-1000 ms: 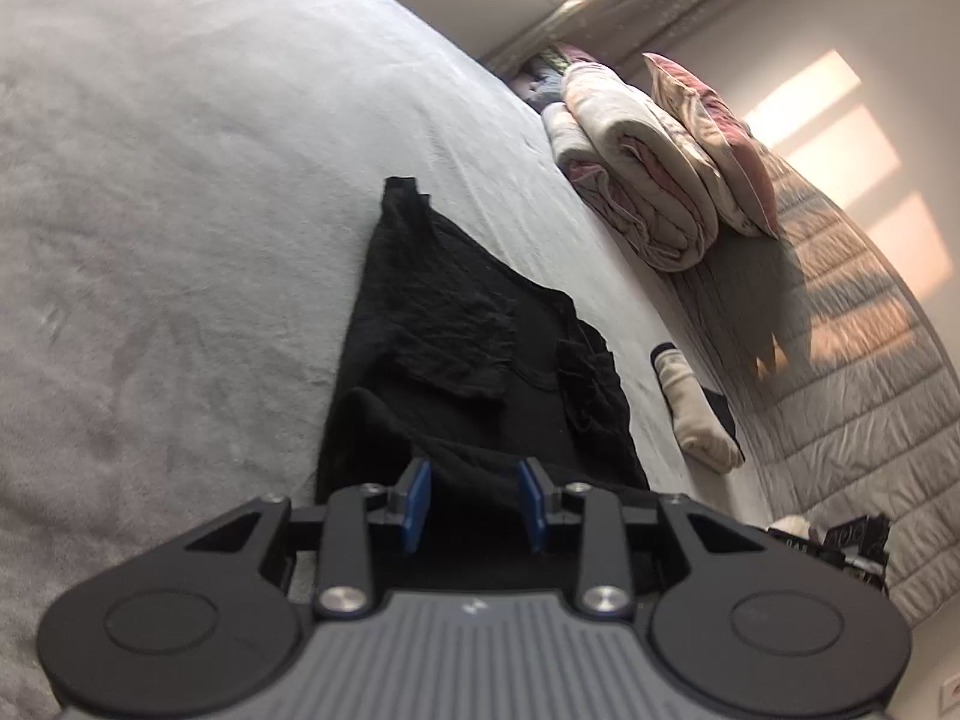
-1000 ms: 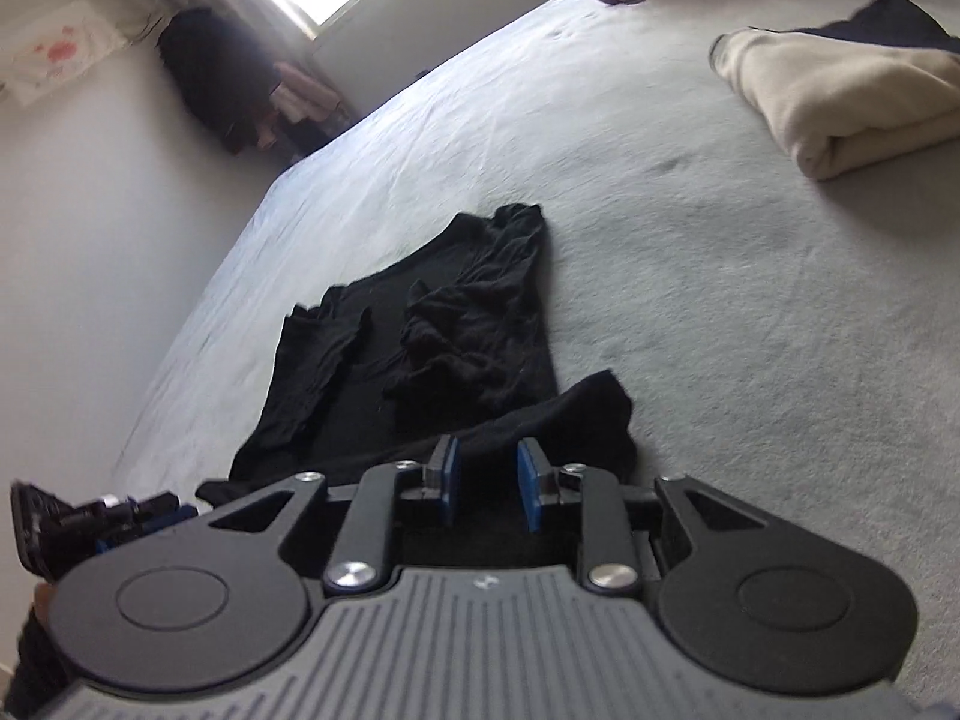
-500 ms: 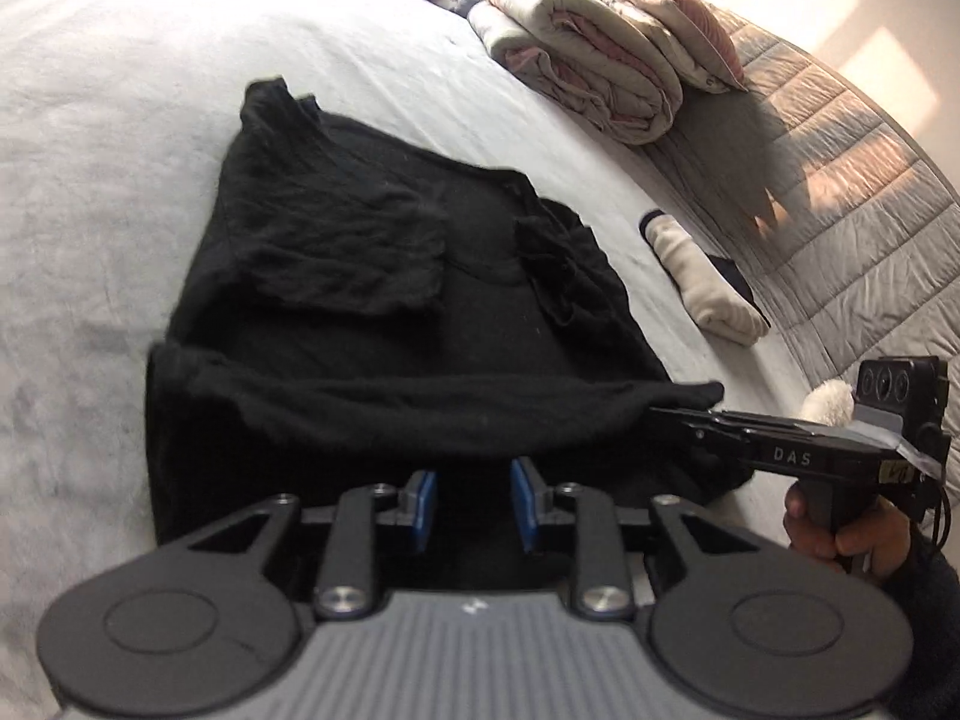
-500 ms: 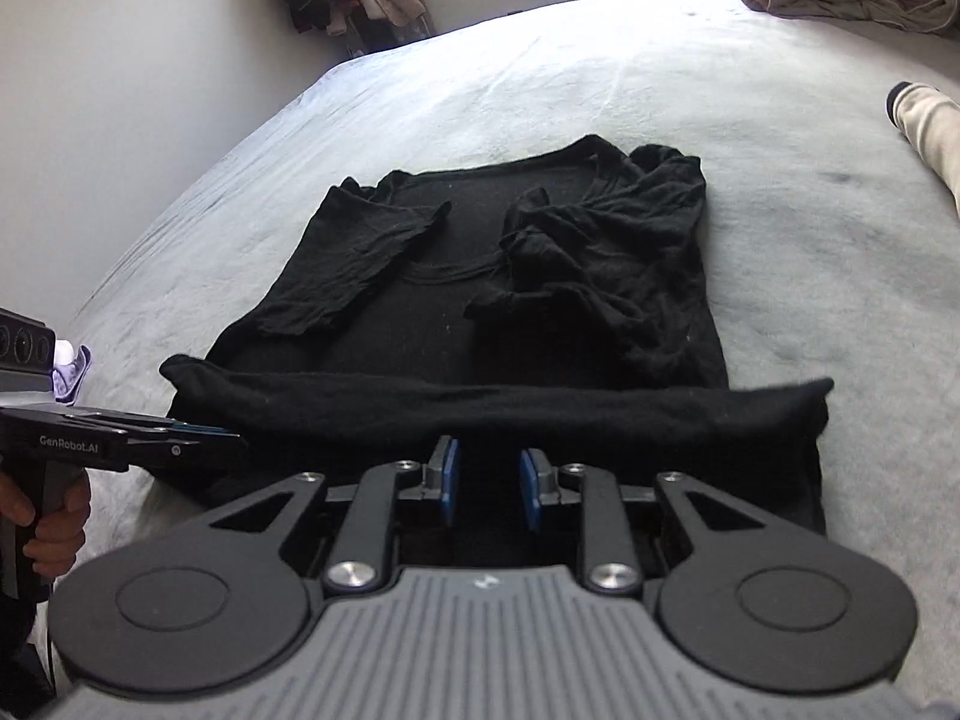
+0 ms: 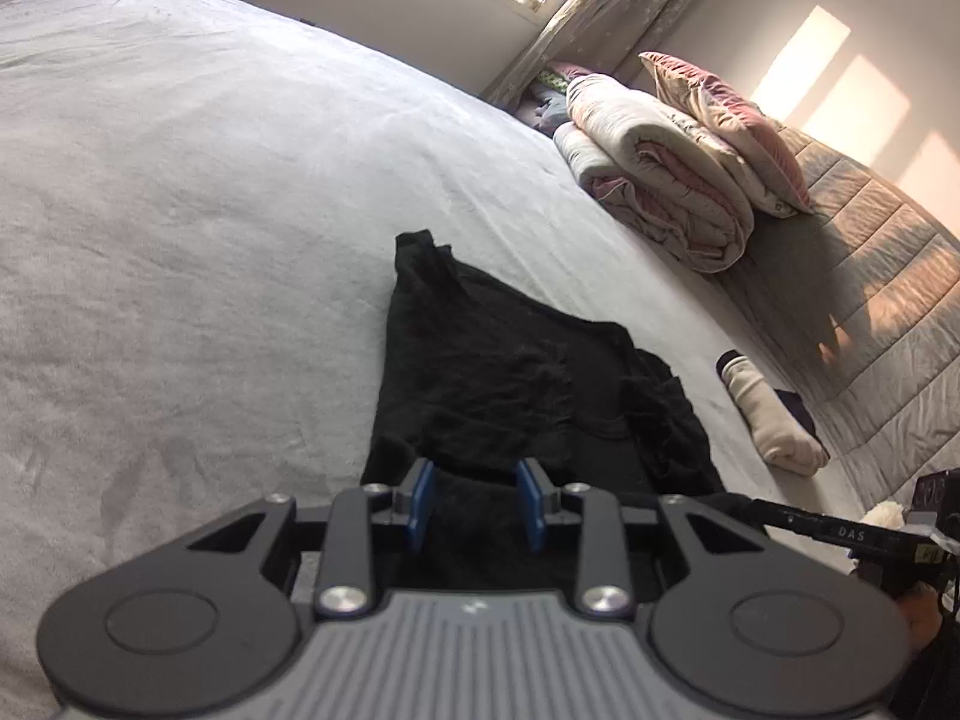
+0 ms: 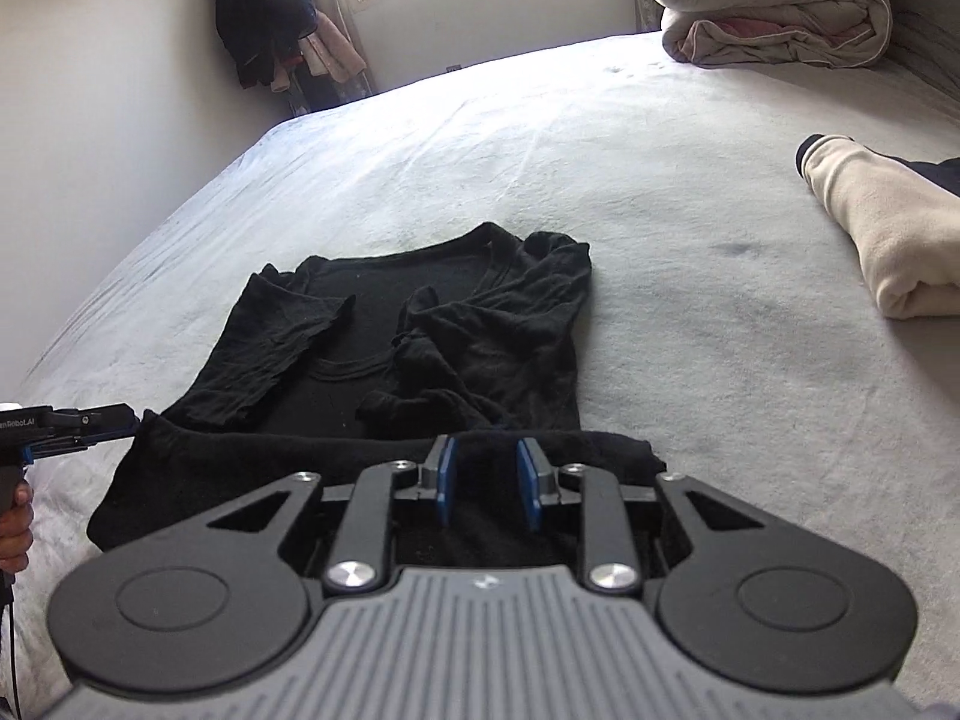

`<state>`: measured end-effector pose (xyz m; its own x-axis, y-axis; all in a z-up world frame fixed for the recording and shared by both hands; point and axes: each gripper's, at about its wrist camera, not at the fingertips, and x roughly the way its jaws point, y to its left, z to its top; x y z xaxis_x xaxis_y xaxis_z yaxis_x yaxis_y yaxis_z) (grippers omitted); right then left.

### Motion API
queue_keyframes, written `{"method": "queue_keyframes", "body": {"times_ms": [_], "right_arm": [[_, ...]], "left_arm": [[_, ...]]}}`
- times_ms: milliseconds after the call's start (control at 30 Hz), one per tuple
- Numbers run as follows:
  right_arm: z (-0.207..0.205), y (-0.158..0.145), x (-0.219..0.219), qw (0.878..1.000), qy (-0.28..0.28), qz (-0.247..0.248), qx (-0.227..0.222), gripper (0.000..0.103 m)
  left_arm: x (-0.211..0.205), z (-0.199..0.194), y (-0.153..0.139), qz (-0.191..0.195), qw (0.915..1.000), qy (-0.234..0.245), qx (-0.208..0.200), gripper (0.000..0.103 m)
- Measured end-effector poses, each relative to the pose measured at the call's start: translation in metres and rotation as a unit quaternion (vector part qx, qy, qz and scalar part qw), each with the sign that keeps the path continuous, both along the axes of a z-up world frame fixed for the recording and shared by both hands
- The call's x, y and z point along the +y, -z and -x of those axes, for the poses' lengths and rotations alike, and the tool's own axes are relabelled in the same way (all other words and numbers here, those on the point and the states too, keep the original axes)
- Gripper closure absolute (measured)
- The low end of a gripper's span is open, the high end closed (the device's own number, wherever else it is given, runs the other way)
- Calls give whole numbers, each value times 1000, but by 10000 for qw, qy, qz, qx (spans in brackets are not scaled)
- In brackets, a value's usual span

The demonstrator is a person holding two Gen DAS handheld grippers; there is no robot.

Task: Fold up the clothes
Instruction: 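Open both tools, release the fold and move back from the shirt, then grasp the edge of the folded shirt bundle with both tools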

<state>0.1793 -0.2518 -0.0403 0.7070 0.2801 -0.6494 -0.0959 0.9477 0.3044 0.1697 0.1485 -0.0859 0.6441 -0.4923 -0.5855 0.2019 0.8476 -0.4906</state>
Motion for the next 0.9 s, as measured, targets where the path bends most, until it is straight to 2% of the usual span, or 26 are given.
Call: {"method": "queue_keyframes", "body": {"times_ms": [100,167,233,367,467,633,900], "right_arm": [[-5,11,-16,9991,332,237,120,75],[-4,10,-31,9984,518,146,177,75],[-1,7,-44,9978,629,61,195,75],[-12,-6,-46,9985,530,5,154,63],[-29,-16,-43,9991,392,-36,162,63],[-66,-24,-32,9997,127,158,161,59],[-128,-16,-23,9977,-63,590,324,56]], "left_arm": [[4,-4,11,-368,9991,-209,73,75],[13,-3,9,-294,9989,-329,134,75],[19,-2,3,-255,9988,-379,184,63],[19,-15,-12,-327,9990,-286,102,60],[9,-40,-22,-418,9990,-125,136,57],[-10,-83,-30,-619,9980,26,109,57],[-34,-145,-21,-1097,9936,191,190,56]]}}
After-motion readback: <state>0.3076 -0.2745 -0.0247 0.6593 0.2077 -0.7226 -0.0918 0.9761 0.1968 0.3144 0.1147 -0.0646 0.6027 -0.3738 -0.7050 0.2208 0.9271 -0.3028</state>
